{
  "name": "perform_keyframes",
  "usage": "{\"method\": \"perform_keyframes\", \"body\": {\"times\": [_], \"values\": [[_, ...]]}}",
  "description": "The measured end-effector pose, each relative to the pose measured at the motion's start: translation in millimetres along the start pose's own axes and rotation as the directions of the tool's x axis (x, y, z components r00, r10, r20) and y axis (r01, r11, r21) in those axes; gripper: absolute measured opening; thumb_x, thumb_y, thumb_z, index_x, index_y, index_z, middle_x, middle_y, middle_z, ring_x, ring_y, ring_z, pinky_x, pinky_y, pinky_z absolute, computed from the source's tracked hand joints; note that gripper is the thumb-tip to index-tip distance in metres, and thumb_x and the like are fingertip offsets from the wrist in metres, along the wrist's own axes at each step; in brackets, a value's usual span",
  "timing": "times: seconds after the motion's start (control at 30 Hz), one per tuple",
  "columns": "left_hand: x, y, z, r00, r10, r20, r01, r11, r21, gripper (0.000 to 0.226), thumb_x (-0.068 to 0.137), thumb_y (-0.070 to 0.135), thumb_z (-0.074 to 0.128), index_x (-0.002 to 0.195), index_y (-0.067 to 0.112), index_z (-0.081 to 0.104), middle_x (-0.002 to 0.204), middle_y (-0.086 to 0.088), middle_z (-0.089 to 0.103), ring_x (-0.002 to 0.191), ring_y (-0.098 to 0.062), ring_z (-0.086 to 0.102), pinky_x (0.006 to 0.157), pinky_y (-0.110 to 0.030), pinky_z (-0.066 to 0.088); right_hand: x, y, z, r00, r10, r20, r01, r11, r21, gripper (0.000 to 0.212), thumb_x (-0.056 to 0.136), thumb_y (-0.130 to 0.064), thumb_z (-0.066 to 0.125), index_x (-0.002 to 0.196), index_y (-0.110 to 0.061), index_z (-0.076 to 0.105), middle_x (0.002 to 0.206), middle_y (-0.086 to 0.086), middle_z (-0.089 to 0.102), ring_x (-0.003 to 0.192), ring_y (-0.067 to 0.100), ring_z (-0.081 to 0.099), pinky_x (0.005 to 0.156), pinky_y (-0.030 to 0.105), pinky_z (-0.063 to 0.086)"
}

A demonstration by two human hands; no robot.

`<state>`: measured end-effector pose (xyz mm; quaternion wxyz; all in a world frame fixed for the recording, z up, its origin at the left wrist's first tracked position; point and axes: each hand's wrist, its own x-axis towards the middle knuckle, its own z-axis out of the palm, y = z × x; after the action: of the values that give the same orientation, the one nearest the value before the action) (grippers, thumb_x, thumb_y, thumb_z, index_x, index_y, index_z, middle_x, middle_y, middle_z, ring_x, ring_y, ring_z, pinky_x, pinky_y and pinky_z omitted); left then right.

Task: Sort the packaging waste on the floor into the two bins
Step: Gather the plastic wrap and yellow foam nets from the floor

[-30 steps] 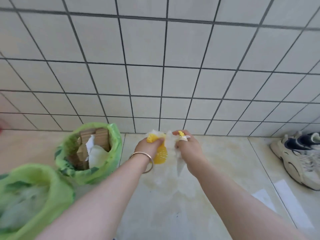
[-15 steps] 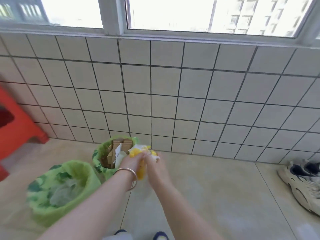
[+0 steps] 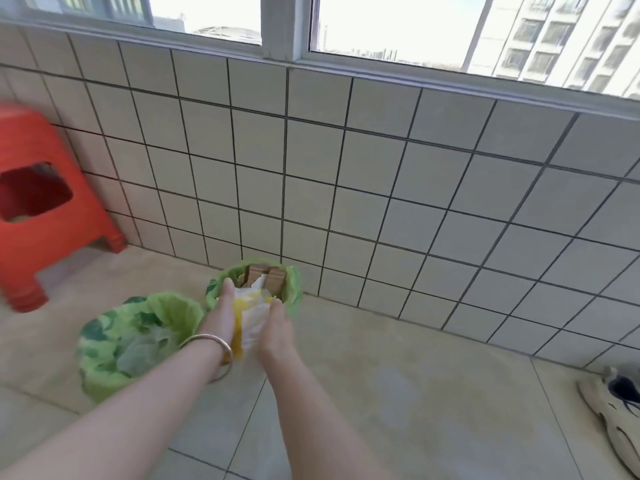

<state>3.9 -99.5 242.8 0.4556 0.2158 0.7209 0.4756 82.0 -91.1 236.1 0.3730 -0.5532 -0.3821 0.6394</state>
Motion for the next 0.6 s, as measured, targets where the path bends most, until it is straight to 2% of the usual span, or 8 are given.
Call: {"method": "perform_keyframes", "body": {"times": [0.1, 0.2, 0.27, 0.33, 0.4, 0.47, 0.53, 0.6], "values": [[11.7, -3.0, -17.1, 0.996, -0.073, -0.049, 0.072, 0.997, -0.038, 0.061, 0.089, 0.057, 0.040, 0.111, 0.004, 0.059, 0.114, -0.012, 0.056, 0.115, -0.033, 0.053, 0.104, -0.037, 0.037, 5.1, 0.9, 18.3, 1.000, -0.024, -0.006, 0.022, 0.971, -0.236, 0.028, 0.098, -0.018, 0.026, 0.091, -0.012, 0.053, 0.096, 0.008, 0.054, 0.090, 0.020, 0.047, 0.075, 0.024, 0.033], [39.8, -18.9, -42.5, 0.989, -0.144, -0.014, 0.144, 0.989, -0.040, 0.061, 0.067, 0.060, 0.058, 0.100, 0.009, 0.067, 0.116, -0.018, 0.064, 0.109, -0.035, 0.060, 0.103, -0.046, 0.043, 14.8, 12.9, 46.7, 1.000, -0.011, 0.026, 0.018, 0.953, -0.303, 0.022, 0.095, -0.013, 0.031, 0.103, -0.016, 0.051, 0.100, 0.007, 0.054, 0.092, 0.023, 0.049, 0.072, 0.024, 0.034], [65.6, -31.7, -62.9, 0.986, -0.169, -0.017, 0.168, 0.985, -0.031, 0.057, 0.069, 0.055, 0.059, 0.099, 0.008, 0.069, 0.117, -0.019, 0.064, 0.108, -0.034, 0.060, 0.102, -0.045, 0.044, 21.5, 20.8, 68.4, 1.000, 0.020, 0.005, -0.019, 0.967, -0.253, 0.021, 0.092, -0.009, 0.035, 0.106, -0.017, 0.048, 0.090, 0.002, 0.053, 0.085, 0.022, 0.048, 0.063, 0.024, 0.035], [67.3, -24.5, -78.4, 0.983, -0.178, -0.039, 0.177, 0.983, -0.043, 0.050, 0.076, 0.047, 0.057, 0.097, 0.003, 0.068, 0.114, -0.019, 0.064, 0.107, -0.034, 0.060, 0.102, -0.042, 0.044, 31.7, 27.8, 92.6, 0.998, 0.061, -0.010, -0.062, 0.981, -0.185, 0.028, 0.089, -0.007, 0.037, 0.112, -0.015, 0.050, 0.085, 0.000, 0.053, 0.082, 0.021, 0.050, 0.063, 0.025, 0.037], [82.7, -26.9, -91.6, 0.974, -0.220, -0.058, 0.216, 0.973, -0.078, 0.038, 0.081, 0.039, 0.052, 0.081, 0.003, 0.063, 0.108, -0.022, 0.063, 0.101, -0.033, 0.060, 0.101, -0.044, 0.044, 44.7, 36.1, 118.1, 0.994, 0.106, -0.013, -0.107, 0.989, -0.098, 0.026, 0.089, -0.005, 0.036, 0.107, -0.016, 0.050, 0.083, 0.001, 0.053, 0.079, 0.020, 0.050, 0.062, 0.026, 0.038], [99.1, -26.8, -102.6, 0.968, -0.236, -0.087, 0.230, 0.970, -0.075, 0.032, 0.080, 0.038, 0.051, 0.071, 0.008, 0.057, 0.111, -0.024, 0.063, 0.102, -0.033, 0.060, 0.100, -0.043, 0.045, 57.6, 41.9, 141.0, 0.989, 0.148, -0.023, -0.147, 0.989, 0.011, 0.022, 0.090, -0.004, 0.035, 0.101, -0.018, 0.049, 0.079, 0.003, 0.054, 0.074, 0.021, 0.052, 0.059, 0.026, 0.039], [118.4, -27.7, -113.7, 0.966, -0.218, -0.137, 0.209, 0.975, -0.078, 0.028, 0.085, 0.028, 0.050, 0.066, 0.009, 0.057, 0.114, -0.029, 0.061, 0.100, -0.035, 0.061, 0.091, -0.038, 0.046, 70.8, 47.9, 161.7, 0.983, 0.176, -0.053, -0.171, 0.981, 0.093, 0.020, 0.091, -0.002, 0.036, 0.099, -0.017, 0.046, 0.080, 0.007, 0.055, 0.067, 0.020, 0.052, 0.056, 0.026, 0.040], [136.5, -31.6, -125.2, 0.966, -0.187, -0.179, 0.183, 0.982, -0.037, 0.022, 0.087, 0.023, 0.049, 0.081, 0.006, 0.060, 0.103, -0.027, 0.062, 0.095, -0.034, 0.059, 0.079, -0.035, 0.042, 84.2, 57.9, 183.1, 0.976, 0.197, -0.092, -0.183, 0.973, 0.140, 0.019, 0.090, -0.002, 0.040, 0.101, -0.016, 0.043, 0.091, 0.013, 0.057, 0.069, 0.023, 0.053, 0.058, 0.027, 0.042]]}}
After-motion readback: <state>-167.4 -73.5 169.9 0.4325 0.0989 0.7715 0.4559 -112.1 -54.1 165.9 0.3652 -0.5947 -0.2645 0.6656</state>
